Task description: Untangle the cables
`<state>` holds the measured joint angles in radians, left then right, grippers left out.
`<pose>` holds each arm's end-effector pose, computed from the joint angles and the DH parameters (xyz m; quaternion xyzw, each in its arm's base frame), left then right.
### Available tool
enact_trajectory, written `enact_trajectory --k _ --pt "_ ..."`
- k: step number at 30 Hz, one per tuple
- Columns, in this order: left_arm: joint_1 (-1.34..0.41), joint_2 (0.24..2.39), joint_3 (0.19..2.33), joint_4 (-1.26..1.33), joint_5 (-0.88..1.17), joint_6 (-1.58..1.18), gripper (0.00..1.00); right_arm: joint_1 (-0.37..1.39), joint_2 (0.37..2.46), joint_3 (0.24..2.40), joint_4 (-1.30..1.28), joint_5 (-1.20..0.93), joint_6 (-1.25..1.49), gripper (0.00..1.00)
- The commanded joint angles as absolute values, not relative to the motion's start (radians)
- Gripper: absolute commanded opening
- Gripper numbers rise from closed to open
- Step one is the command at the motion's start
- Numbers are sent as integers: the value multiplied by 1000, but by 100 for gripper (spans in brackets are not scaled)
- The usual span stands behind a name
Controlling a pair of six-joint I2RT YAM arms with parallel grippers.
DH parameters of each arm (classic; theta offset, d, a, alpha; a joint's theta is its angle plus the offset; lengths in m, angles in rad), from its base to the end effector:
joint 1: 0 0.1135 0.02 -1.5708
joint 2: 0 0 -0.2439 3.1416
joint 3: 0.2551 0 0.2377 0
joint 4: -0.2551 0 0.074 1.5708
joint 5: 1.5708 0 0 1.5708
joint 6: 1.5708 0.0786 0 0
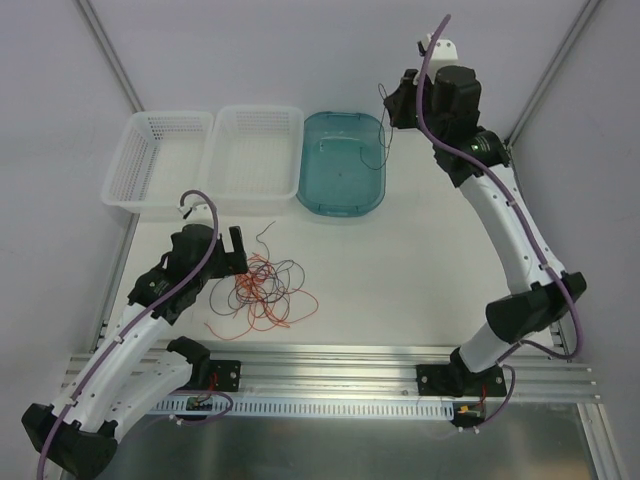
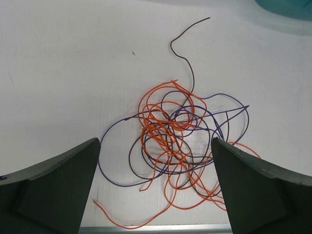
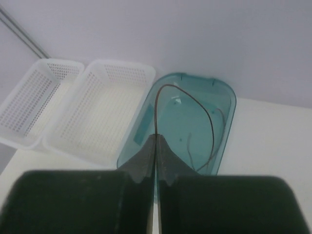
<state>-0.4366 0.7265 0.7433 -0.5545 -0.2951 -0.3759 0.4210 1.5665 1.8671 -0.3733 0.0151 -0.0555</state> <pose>0.1862 -0.0617 0.2629 -0.0465 0.8619 -0.0756 0.4993 0.3410 0.1514 0.4717 -0.1678 0.7128 0.1183 0.6706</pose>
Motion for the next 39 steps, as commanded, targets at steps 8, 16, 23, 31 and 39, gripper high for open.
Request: enact_trajectory --k 8,16,23,31,39 --pt "-422 726 729 -558 -333 -344 99 423 1902 2006 -63 -112 -49 1" --pt "-422 733 729 -561 -325 -345 99 423 2034 1980 -34 -115 -34 17" --pt "-422 744 726 -560 -318 -347 99 423 2020 1944 -124 -222 -46 62" --pt "-420 750 729 -560 -311 -354 99 503 1796 1702 -288 -284 -97 81" --pt "-420 762 727 -560 -299 -364 99 701 1666 1369 -264 -298 -3 82"
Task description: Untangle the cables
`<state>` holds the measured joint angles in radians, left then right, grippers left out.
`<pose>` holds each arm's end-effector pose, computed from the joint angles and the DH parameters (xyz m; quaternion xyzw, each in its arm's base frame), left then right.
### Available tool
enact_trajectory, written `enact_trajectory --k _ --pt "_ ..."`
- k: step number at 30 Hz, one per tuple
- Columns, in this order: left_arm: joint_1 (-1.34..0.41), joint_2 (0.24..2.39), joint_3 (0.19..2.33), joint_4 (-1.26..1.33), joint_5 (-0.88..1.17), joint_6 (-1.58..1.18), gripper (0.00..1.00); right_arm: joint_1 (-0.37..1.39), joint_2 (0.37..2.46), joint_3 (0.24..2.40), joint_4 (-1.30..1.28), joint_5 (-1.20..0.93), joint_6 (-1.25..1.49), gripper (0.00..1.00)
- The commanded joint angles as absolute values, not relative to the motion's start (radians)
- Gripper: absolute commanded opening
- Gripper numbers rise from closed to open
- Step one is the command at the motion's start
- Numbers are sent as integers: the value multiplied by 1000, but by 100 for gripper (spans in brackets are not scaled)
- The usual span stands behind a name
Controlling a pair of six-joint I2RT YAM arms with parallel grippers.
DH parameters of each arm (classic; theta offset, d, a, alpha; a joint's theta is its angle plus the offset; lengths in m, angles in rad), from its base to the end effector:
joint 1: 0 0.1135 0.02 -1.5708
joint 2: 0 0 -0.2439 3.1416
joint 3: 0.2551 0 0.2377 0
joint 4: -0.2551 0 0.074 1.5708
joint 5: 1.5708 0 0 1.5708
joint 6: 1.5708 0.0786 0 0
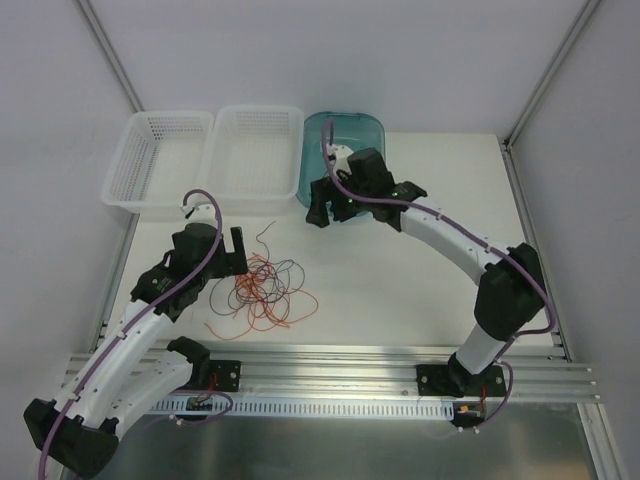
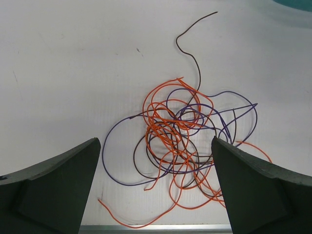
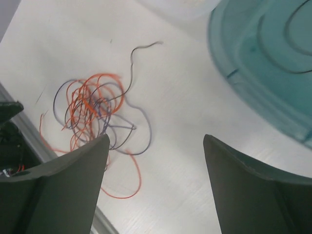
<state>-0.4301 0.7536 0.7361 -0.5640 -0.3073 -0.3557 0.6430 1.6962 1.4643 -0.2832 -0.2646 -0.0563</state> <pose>0.1895 -0.0608 0.2545 -0.0402 0.8719 -0.0552 0.4850 0.3227 0.2674 0.2872 -0.3558 0.7818 0.2535 0.4450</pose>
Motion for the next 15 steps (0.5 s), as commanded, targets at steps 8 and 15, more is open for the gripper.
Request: enact_trajectory --k 8,15 --pt "-420 719 723 -561 -325 -371 99 894 1769 1255 -69 -253 190 82" --pt "-420 684 719 -561 -350 -374 99 971 1908 1314 -5 -249 262 79"
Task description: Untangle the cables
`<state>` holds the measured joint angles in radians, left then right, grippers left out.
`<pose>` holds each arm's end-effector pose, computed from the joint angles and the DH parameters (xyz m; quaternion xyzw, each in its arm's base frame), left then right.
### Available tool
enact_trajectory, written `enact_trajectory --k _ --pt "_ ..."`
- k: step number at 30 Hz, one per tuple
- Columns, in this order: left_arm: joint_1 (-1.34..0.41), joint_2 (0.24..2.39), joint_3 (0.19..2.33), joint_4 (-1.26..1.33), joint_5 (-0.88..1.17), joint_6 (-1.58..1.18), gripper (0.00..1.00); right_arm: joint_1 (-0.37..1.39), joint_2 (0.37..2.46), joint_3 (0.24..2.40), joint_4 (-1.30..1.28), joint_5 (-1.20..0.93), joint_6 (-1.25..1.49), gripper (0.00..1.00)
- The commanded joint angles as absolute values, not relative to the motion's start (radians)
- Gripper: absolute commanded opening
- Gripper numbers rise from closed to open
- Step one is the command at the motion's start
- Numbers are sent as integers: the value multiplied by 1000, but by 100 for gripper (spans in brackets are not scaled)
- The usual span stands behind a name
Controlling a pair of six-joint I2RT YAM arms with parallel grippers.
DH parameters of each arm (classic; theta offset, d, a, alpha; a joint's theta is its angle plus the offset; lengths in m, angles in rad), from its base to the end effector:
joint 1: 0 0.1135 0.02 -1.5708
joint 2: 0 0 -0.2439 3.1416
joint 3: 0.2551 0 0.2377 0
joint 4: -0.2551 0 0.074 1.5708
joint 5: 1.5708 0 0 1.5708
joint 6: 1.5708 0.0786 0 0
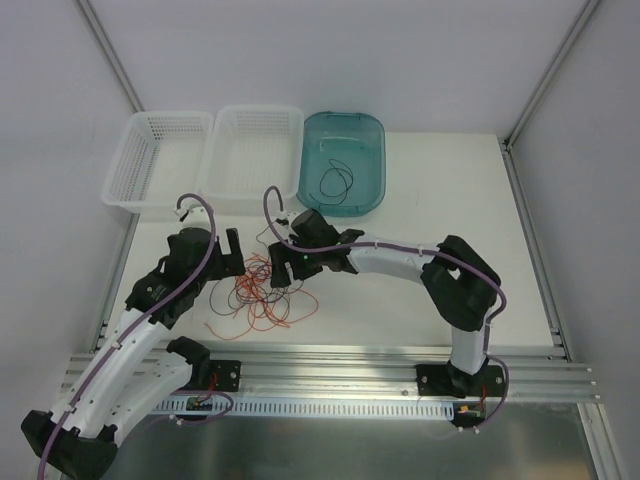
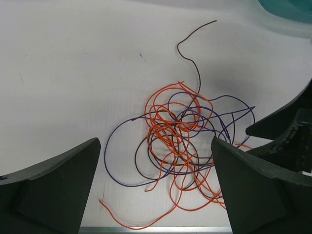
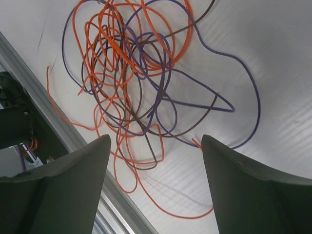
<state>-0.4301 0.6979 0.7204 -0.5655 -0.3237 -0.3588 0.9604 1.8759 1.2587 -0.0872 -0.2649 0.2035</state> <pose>0.1821 -0.0560 0.2586 -0.0485 0.8617 -0.0569 0.5018 0.2295 0.3639 0.1649 -0.3839 0.8155 0.3288 0.2817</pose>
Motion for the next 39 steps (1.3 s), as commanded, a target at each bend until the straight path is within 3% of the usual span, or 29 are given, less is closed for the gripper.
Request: enact_trajectory --k 1,5,12,14,21,28,34,39 --pt "-420 681 719 -563 -345 -374 98 974 1928 1336 -5 -235 265 78" --pt "-420 669 718 -563 -345 -376 99 977 2000 1359 -5 -201 281 71" --pt "-419 675 718 -561 -339 -377 99 979 2033 1345 -5 -192 282 41" --pt "-420 680 718 -561 -324 -376 99 971 2033 1325 29 -195 285 36" --pt "-420 706 721 -561 -266 -373 99 917 1988 1220 71 -183 308 1" --pt "-422 730 724 -560 -177 -387 99 770 1758 984 9 -79 299 1" --pt "-425 788 690 -523 -45 -527 99 755 1556 850 -89 -8 241 1" --pt "-514 882 604 -390 -69 -635 97 756 1467 764 -84 -28 244 1"
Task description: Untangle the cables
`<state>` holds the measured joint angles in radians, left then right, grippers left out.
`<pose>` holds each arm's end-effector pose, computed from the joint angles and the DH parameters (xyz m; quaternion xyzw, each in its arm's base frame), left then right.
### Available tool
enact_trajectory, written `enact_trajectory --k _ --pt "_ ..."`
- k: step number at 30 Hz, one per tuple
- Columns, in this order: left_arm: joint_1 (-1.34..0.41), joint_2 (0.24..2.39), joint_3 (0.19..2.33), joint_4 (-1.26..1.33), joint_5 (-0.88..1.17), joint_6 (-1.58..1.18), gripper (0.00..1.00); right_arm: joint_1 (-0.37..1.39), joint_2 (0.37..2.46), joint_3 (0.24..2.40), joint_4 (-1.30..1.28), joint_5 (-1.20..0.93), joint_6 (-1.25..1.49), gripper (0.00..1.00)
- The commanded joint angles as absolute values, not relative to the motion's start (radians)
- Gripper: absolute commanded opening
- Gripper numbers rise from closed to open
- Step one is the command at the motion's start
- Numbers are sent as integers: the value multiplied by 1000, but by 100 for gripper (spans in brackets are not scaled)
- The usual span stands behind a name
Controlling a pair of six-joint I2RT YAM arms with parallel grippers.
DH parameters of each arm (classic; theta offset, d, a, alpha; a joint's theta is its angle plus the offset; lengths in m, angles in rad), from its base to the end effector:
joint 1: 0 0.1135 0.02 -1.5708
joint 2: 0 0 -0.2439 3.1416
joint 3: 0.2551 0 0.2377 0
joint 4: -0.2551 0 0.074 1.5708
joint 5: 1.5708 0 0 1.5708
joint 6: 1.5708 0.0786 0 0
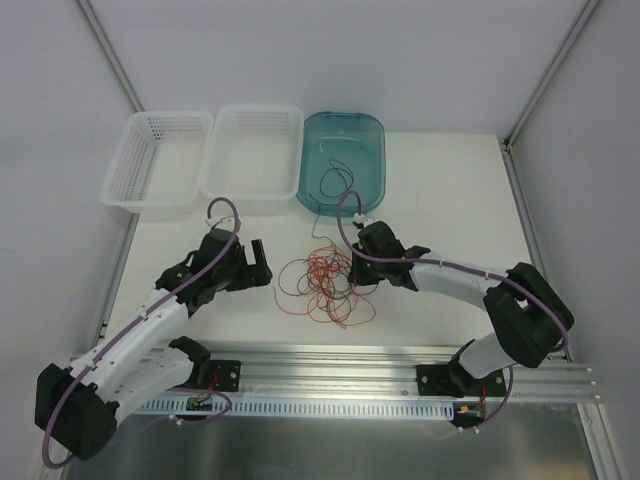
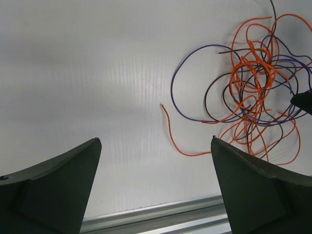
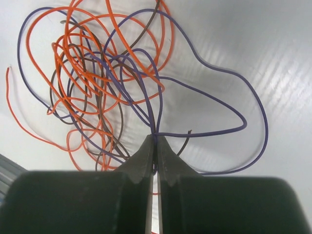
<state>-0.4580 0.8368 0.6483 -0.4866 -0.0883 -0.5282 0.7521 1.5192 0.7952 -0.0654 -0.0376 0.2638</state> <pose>0.1938 -0.0878 0.2152 -0.0507 0.8993 -0.1697 0.3999 0.2367 0.2255 0.1414 -0.2304 0.8953 0.2004 0.3242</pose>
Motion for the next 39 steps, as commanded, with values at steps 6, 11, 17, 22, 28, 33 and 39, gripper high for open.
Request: enact_trajectory --k 6,11,17,22,28,33,39 --pt "-633 1066 632 -272 -239 -634 92 758 1411 753 -129 -71 163 1" --pt "-644 1214 657 -77 -200 -454 80 759 1367 736 -152 -60 117 1" --pt "-669 1339 676 107 -83 -250 67 759 1348 723 -138 -95 104 1" --pt "-672 1407 707 135 36 -115 60 761 1342 721 -138 -112 100 1" --pt "-673 1482 730 135 123 -71 58 761 1327 721 -143 -115 97 1" --pt "-673 1512 741 130 107 -34 56 759 1319 719 -147 -120 94 1" --pt "-675 1543 761 112 141 11 51 759 1327 721 -138 -132 97 1"
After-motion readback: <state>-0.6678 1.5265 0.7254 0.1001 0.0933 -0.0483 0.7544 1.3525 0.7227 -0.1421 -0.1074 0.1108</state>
